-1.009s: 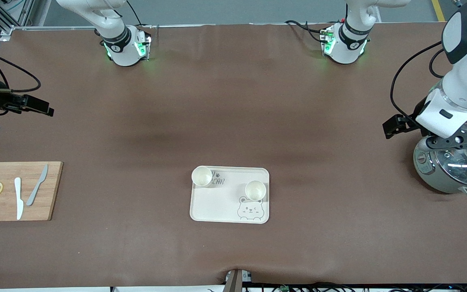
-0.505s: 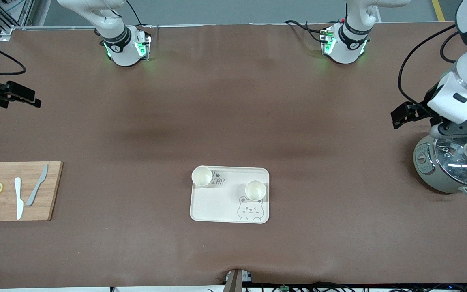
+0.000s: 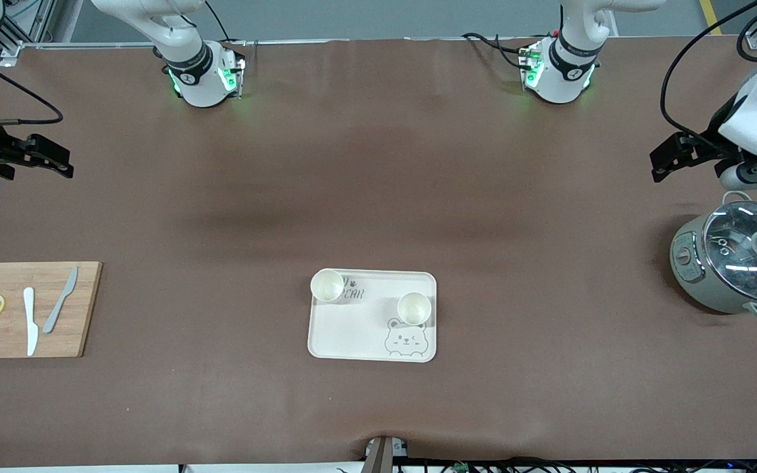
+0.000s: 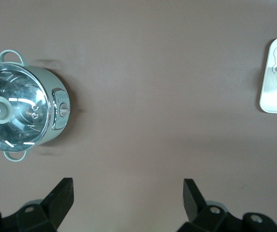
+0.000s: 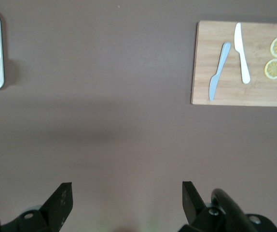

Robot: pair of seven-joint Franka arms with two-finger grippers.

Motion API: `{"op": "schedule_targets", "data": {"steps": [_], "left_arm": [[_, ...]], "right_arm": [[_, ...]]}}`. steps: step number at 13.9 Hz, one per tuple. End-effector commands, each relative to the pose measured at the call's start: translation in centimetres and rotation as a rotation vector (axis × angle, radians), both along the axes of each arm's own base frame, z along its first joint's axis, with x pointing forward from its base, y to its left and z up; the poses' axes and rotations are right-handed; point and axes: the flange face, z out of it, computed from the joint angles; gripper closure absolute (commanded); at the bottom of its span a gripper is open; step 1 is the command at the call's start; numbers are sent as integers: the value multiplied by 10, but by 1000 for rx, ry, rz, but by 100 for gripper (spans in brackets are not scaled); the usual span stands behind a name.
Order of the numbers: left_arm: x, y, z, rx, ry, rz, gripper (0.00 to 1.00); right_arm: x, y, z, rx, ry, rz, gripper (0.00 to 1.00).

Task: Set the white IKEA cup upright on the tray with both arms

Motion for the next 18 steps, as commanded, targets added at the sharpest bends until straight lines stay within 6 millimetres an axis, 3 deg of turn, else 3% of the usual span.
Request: {"op": "schedule_targets", "data": {"steps": [1, 3, 8, 18], "left_arm": [[-13, 25, 19, -31, -14, -8, 0], [-12, 35, 20, -75, -12, -5, 0], [-11, 37, 13, -58, 10, 5, 0], [-23, 8, 18, -34, 16, 32, 0]], "right_arm": [[-3, -3, 20, -14, -38, 4, 0], [-4, -19, 15, 16, -20, -28, 0], [-1, -23, 13, 91, -27, 32, 0], [-4, -26, 9, 90, 2, 24, 0]]}}
